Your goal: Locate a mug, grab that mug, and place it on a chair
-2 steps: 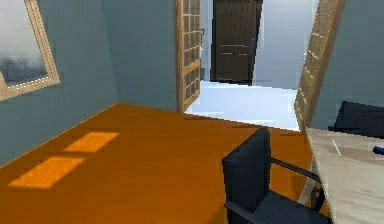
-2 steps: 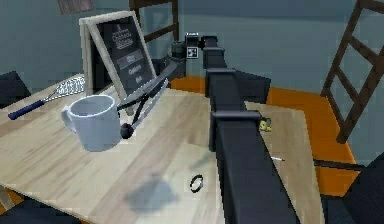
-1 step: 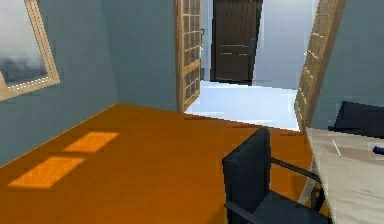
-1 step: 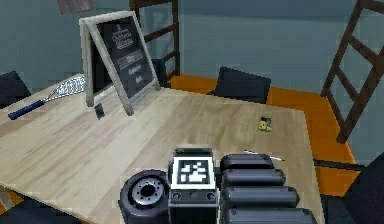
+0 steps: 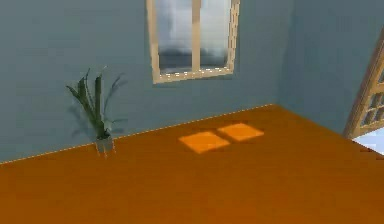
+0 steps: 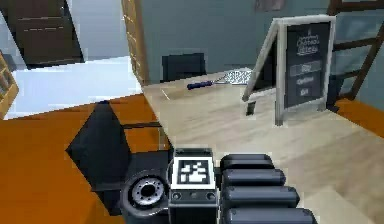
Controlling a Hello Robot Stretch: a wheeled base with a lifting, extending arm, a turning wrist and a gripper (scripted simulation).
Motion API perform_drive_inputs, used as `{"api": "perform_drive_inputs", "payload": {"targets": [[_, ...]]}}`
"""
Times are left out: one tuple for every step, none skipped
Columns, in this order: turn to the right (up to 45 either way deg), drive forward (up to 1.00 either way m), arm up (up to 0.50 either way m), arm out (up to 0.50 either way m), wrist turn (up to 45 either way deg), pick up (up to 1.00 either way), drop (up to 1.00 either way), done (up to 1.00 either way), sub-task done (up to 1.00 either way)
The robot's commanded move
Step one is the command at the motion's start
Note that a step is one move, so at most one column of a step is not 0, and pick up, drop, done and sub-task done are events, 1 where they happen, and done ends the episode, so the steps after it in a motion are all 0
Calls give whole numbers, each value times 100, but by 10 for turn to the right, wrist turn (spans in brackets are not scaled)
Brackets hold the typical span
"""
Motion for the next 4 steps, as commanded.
{"api": "perform_drive_inputs", "payload": {"targets": [[-330,0,0,0,0,0,0,0,0],[0,40,0,0,0,0,0,0,0],[450,0,0,0,0,0,0,0,0],[390,0,0,0,0,0,0,0,0]]}}
